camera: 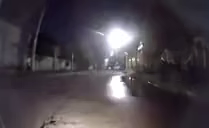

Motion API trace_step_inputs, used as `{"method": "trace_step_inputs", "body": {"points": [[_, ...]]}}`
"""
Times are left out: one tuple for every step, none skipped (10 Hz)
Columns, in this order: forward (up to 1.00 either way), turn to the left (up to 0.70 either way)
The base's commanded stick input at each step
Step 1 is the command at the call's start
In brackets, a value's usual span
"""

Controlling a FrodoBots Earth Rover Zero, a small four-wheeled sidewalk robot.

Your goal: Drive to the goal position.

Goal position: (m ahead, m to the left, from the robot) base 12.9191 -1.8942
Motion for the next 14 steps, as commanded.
{"method": "trace_step_inputs", "body": {"points": [[0.7,-0.1],[0.7,0.0],[0.7,0.0],[0.7,0.0],[0.7,0.0],[0.7,0.0],[0.7,-0.18],[0.7,-0.35],[0.7,-0.35],[0.7,-0.35],[0.7,-0.35],[0.7,-0.35],[0.7,-0.35],[0.7,-0.35]]}}
